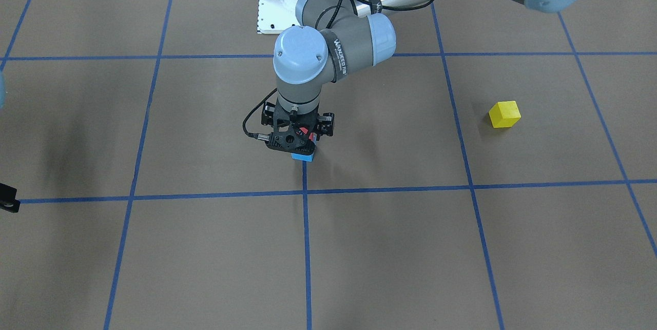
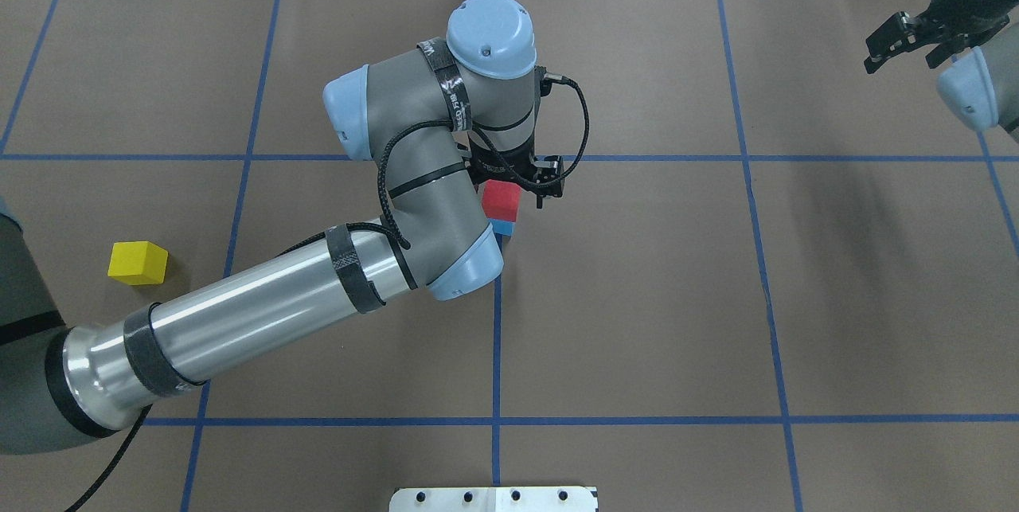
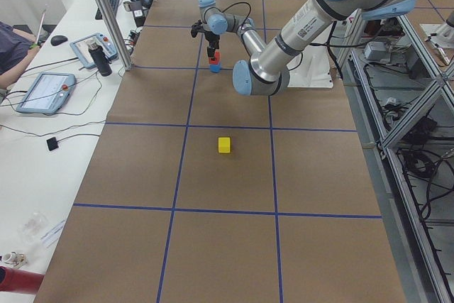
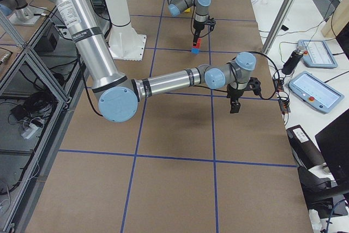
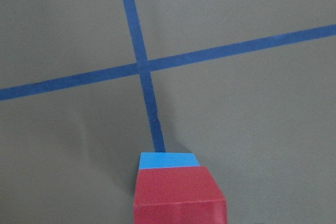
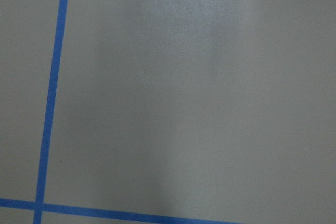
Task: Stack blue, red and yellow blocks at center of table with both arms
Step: 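Open the left gripper and lift it off the red cube, then move the left gripper to the yellow cube and grasp it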
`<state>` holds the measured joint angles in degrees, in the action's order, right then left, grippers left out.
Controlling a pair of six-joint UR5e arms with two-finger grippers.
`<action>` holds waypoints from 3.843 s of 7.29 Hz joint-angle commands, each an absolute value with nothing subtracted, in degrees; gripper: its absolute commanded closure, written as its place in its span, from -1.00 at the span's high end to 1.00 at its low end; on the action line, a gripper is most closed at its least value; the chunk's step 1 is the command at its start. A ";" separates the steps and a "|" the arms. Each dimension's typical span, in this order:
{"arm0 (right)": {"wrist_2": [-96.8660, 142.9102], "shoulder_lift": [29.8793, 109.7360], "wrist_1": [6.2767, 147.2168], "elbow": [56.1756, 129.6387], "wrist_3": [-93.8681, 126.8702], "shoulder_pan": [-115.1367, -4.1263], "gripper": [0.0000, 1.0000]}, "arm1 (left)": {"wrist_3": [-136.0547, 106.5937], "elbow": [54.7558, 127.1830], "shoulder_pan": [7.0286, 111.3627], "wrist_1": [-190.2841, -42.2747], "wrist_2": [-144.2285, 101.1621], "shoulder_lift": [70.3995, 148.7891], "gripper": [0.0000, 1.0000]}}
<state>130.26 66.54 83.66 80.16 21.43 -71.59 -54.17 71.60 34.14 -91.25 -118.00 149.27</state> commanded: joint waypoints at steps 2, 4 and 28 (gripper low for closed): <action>130.43 66.27 83.67 80.16 21.27 -72.24 0.98 | -57.54 75.82 34.80 -90.53 -117.86 148.72 1.00; 131.13 66.18 83.67 80.24 21.27 -72.51 0.98 | -57.31 89.65 38.48 -80.05 -118.30 143.30 1.00; 130.87 66.71 83.50 80.16 21.18 -72.25 0.98 | -46.58 100.81 46.41 -103.45 -118.21 93.52 1.00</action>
<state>130.85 66.68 83.53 80.16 21.21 -72.25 -46.61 101.56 46.41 -103.45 -118.14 93.02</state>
